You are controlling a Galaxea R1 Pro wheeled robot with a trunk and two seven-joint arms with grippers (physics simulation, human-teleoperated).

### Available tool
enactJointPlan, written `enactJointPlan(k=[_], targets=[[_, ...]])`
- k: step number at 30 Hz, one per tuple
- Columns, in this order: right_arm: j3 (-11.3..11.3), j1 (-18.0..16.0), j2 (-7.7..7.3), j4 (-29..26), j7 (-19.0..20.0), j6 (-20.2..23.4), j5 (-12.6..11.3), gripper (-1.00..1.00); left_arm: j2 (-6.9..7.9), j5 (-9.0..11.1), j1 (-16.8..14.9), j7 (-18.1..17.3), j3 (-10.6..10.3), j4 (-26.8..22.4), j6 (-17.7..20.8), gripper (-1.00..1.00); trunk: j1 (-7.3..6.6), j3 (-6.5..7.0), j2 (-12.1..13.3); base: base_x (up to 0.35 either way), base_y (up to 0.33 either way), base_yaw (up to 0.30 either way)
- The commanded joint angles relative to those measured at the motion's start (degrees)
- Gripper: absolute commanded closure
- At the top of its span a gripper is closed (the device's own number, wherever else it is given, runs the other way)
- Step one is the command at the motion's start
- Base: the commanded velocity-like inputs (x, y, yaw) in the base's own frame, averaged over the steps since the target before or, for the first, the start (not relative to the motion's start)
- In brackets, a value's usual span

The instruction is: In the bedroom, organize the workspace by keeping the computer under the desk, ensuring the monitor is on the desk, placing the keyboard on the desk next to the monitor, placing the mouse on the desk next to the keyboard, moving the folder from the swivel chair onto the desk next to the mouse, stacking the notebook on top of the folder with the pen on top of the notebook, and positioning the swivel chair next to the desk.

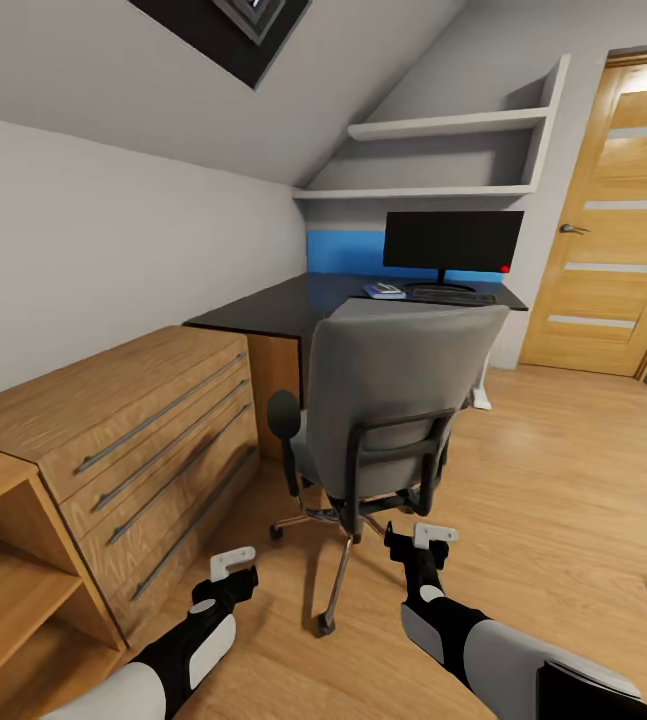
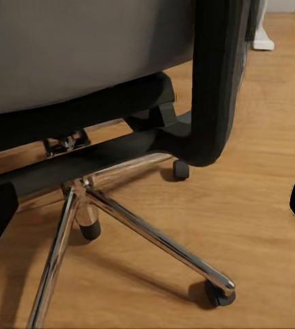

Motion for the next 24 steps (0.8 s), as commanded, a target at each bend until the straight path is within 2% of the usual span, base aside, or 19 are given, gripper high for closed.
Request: enactJointPlan(k=[1,8,14,24], targets=[[0.49,-0.04,-0.01,-0.07,-0.34,-0.12,-0.34,-1.0,0.04,0.6,-0.05,0.35,-0.48,0.0,-0.31,-1.0,-0.01,-0.06,-0.02,0.0,-0.094,0.0],[0.52,-0.04,-0.01,-0.07,-0.34,-0.12,-0.34,-1.0,0.03,0.6,-0.05,0.36,-0.45,0.0,-0.32,-1.0,-0.01,-0.06,-0.02,0.021,-0.038,0.0],[0.52,-0.04,-0.01,-0.07,-0.37,-0.12,-0.34,-1.0,0.08,0.6,-0.05,0.36,-0.43,0.03,-0.37,-1.0,-0.01,-0.06,-0.02,0.211,-0.006,0.0],[0.53,-0.04,-0.01,-0.07,-0.36,-0.12,-0.34,-1.0,0.1,0.57,-0.05,0.38,-0.42,0.06,-0.41,-1.0,-0.01,-0.06,-0.02,0.119,-0.001,0.0]])
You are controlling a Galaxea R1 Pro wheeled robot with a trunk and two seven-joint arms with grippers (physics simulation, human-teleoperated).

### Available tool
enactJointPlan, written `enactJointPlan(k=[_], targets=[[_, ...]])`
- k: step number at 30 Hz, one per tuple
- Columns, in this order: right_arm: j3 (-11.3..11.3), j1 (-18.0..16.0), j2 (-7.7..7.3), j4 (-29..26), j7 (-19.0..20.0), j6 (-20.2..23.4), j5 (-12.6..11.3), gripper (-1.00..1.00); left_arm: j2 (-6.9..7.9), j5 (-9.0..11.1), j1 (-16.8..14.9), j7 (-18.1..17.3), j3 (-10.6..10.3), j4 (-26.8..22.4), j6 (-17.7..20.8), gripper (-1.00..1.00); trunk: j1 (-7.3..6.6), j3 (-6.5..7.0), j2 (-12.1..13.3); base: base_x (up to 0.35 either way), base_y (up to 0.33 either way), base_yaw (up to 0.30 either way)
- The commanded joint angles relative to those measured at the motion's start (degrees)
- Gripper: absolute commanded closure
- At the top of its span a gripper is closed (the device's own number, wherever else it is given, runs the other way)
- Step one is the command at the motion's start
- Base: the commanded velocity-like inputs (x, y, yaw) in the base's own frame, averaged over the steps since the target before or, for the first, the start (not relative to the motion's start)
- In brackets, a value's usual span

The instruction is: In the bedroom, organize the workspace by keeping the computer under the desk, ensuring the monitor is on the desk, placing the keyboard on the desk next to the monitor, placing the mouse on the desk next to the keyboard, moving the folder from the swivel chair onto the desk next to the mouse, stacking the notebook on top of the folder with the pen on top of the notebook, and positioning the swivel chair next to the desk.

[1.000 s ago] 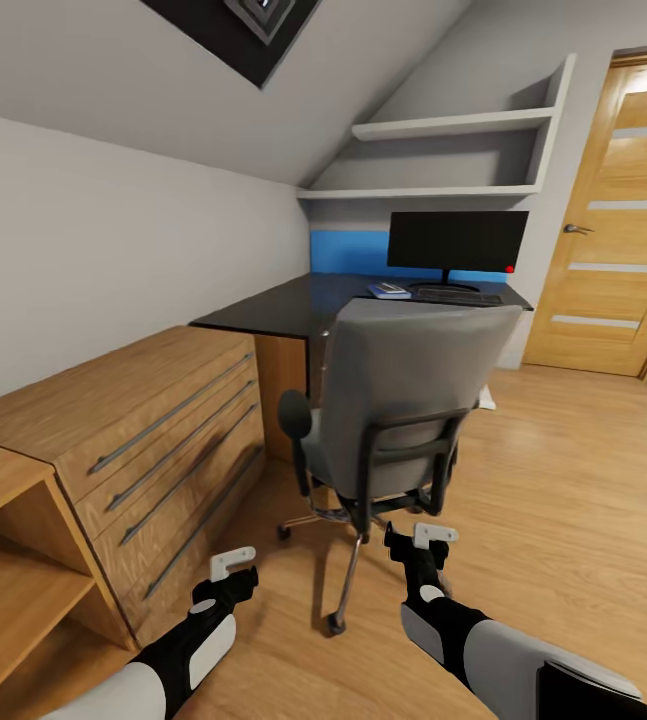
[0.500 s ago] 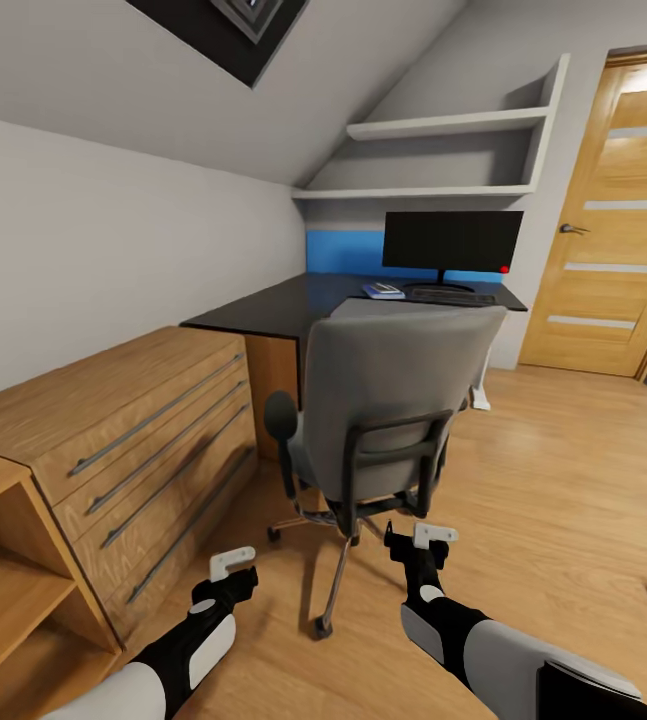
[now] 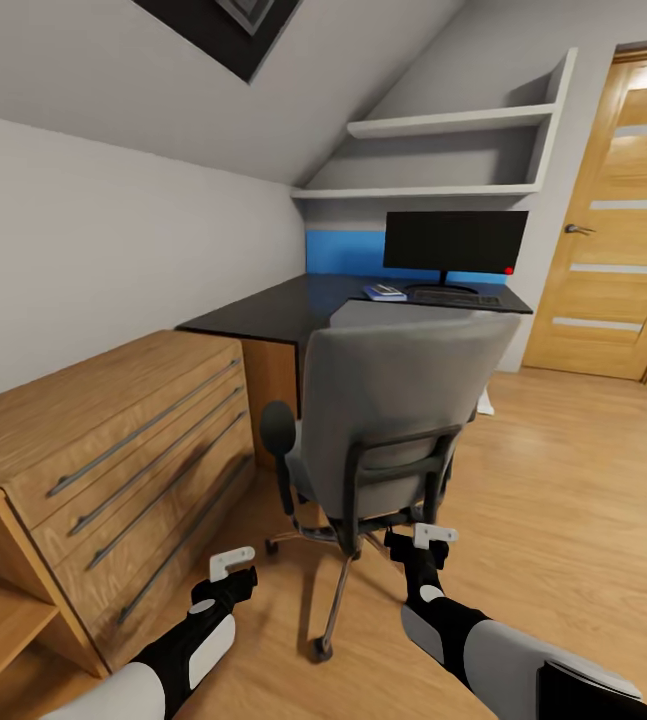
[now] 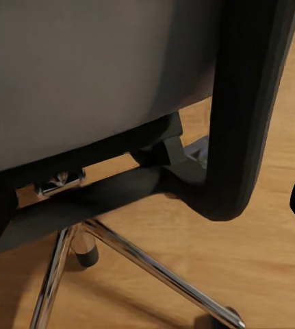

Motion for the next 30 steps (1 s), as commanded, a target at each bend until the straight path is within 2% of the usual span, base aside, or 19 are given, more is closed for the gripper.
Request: enactJointPlan(k=[1,17,30], targets=[[0.49,-0.05,-0.01,-0.06,-0.36,-0.13,-0.34,-1.0,0.03,0.58,-0.05,0.33,-0.49,0.0,-0.32,-1.0,0.01,-0.06,-0.02,0.207,0.0,0.0],[0.49,-0.05,0.02,-0.06,-0.37,-0.13,-0.34,-1.0,0.04,0.62,-0.05,0.37,-0.49,0.01,-0.37,-1.0,0.01,-0.04,-0.02,0.041,0.0,0.01],[0.49,-0.05,0.03,-0.06,-0.37,-0.13,-0.34,-1.0,0.03,0.62,-0.05,0.4,-0.49,0.01,-0.31,-1.0,0.01,0.23,-0.02,0.001,0.0,0.207]])
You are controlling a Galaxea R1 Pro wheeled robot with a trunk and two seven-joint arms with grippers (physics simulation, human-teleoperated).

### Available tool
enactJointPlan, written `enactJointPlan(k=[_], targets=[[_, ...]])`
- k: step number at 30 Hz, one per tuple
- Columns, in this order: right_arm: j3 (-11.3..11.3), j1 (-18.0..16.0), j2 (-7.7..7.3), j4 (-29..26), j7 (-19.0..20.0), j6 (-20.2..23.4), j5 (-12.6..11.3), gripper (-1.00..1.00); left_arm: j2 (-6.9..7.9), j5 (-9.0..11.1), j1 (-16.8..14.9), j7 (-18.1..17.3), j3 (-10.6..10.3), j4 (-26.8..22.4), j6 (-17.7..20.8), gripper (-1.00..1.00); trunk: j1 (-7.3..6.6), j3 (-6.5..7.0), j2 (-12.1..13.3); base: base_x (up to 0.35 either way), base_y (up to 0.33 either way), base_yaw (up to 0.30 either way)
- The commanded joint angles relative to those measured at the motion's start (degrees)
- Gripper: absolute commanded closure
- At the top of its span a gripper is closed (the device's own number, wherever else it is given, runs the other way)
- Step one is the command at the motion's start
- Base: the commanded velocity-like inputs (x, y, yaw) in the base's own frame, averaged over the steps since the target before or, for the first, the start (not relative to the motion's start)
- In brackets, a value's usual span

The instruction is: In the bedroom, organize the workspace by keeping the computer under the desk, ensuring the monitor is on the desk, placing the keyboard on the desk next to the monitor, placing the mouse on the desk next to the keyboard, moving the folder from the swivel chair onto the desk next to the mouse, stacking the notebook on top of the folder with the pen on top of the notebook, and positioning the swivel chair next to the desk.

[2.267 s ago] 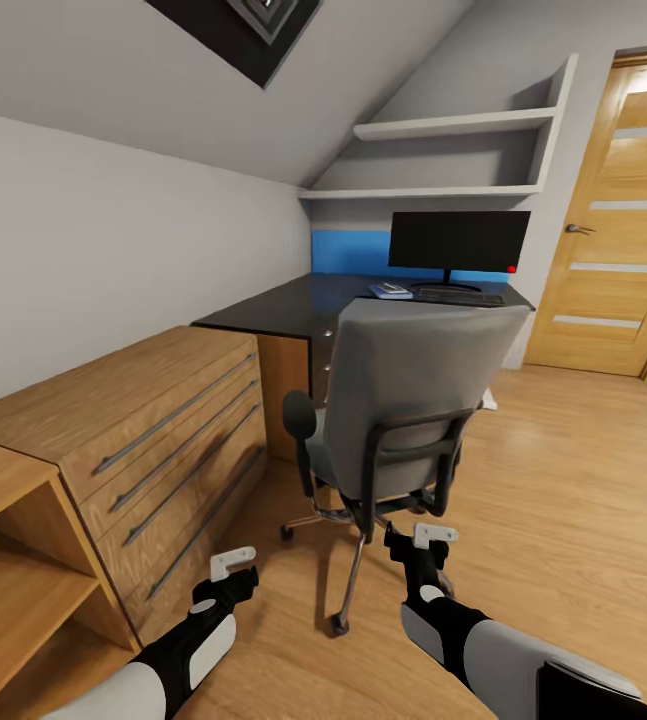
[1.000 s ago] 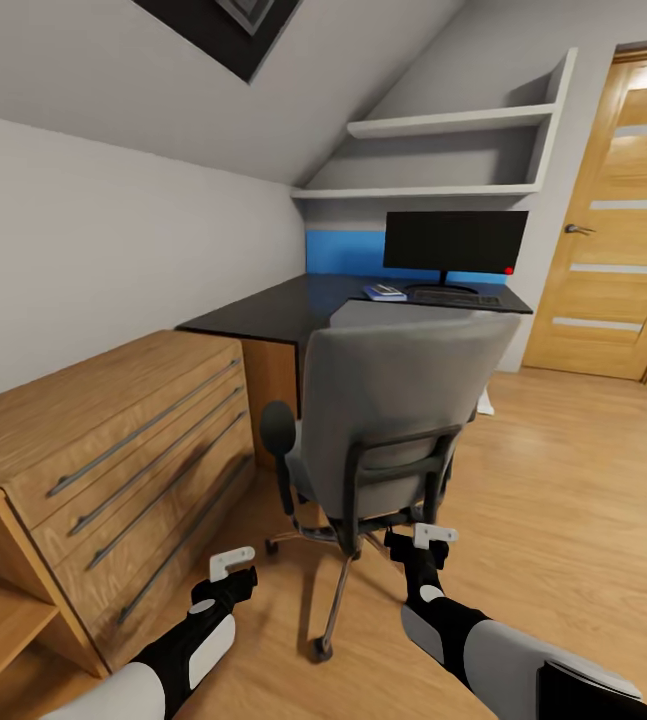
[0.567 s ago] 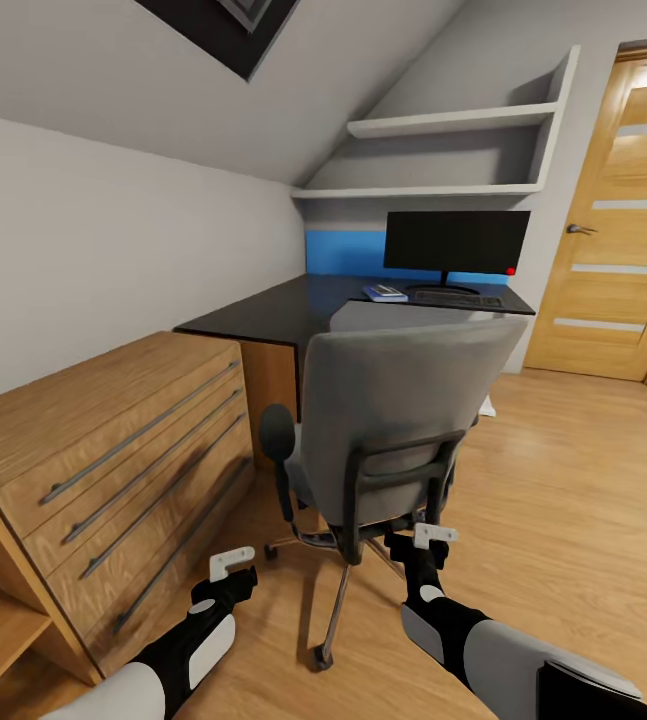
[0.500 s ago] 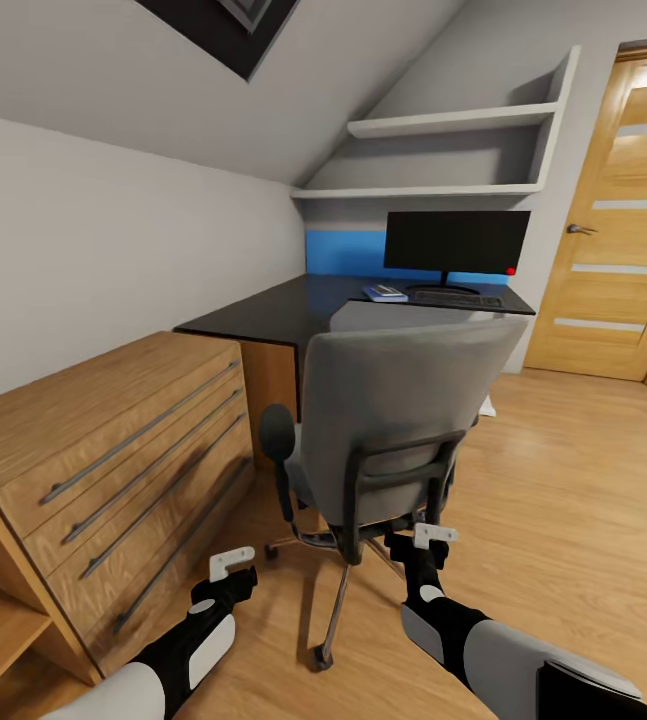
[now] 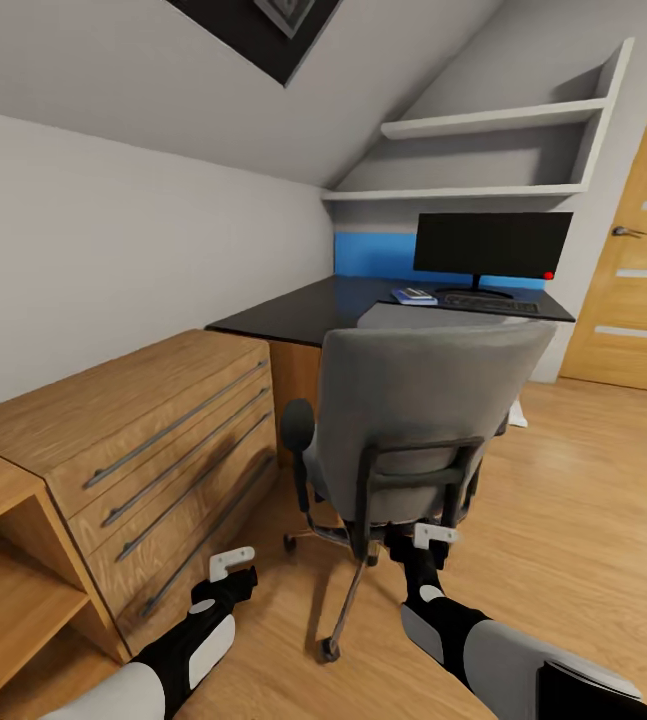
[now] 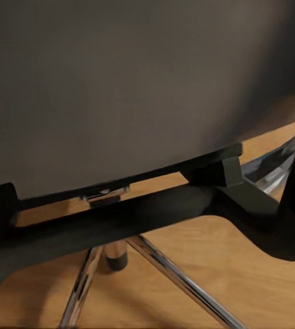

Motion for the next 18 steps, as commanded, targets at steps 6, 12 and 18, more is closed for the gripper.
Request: enactJointPlan(k=[6,12,18], targets=[[0.48,-0.05,0.01,-0.07,-0.32,-0.15,-0.23,-1.0,-0.04,0.56,-0.06,0.31,-0.55,0.03,-0.31,-1.0,-0.01,-0.04,-0.03,0.0,0.0,0.161],[0.48,-0.05,0.02,-0.07,-0.31,-0.15,-0.28,-1.0,-0.06,0.54,-0.06,0.26,-0.57,0.03,-0.32,-1.0,-0.01,-0.04,-0.03,0.0,0.0,0.143],[0.48,-0.05,0.01,-0.07,-0.33,-0.15,-0.25,-1.0,-0.4,0.56,-0.06,0.08,-0.65,0.03,-0.31,-1.0,-0.01,-0.04,-0.03,0.0,0.0,0.131]])
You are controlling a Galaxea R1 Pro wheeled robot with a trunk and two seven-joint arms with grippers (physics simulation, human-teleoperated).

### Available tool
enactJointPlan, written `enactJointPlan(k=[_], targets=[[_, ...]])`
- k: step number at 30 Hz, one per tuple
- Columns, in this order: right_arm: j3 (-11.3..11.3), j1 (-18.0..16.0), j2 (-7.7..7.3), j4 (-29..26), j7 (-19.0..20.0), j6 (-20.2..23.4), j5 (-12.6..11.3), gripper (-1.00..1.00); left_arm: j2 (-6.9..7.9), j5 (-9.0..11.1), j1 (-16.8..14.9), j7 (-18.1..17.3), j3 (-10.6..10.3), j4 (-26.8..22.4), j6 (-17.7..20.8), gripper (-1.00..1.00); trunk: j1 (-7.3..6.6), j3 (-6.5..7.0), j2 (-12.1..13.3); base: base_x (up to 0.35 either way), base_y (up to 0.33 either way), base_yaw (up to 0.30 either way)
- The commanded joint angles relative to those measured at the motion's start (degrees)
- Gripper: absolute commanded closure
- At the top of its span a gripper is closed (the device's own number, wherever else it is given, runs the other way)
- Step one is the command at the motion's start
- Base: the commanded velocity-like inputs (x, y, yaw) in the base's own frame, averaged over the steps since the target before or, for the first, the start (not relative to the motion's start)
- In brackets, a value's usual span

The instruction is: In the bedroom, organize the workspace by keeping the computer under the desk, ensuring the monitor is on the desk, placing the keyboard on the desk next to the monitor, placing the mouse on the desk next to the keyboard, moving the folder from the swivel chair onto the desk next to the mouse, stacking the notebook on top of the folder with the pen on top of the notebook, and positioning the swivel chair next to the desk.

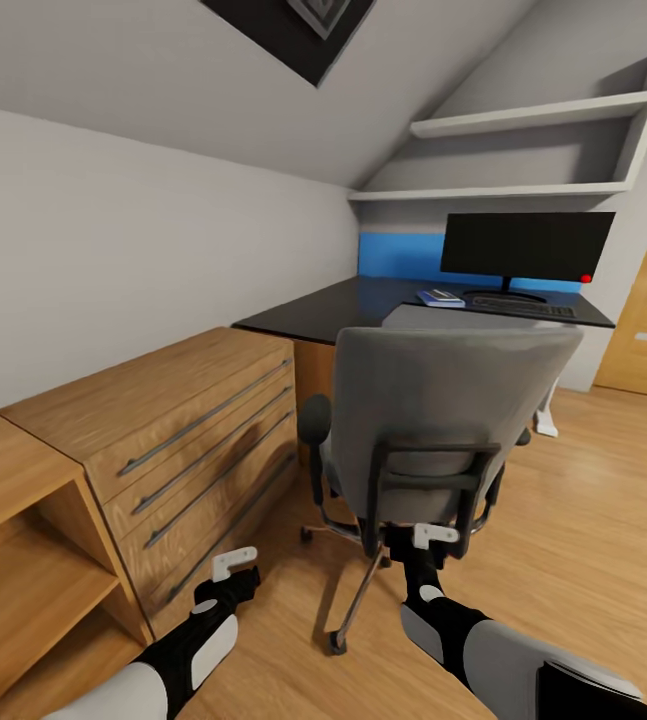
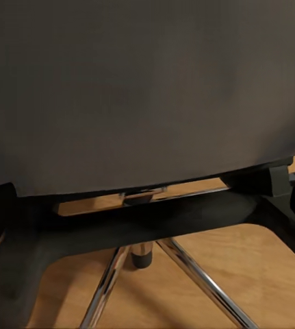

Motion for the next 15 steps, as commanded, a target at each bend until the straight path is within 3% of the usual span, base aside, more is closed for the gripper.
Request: enactJointPlan(k=[1,15], targets=[[0.5,-0.04,-0.03,-0.07,-0.35,-0.13,-0.32,-1.0,-0.02,0.59,-0.06,0.32,-0.49,0.02,-0.31,-1.0,-0.01,-0.06,-0.03,0.0,0.0,0.115],[0.5,-0.04,-0.08,-0.07,-0.4,-0.13,-0.29,-1.0,-0.55,0.55,-0.06,0.21,-0.51,0.02,-0.18,-1.0,-0.01,-0.06,-0.03,0.0,-0.022,0.031]])
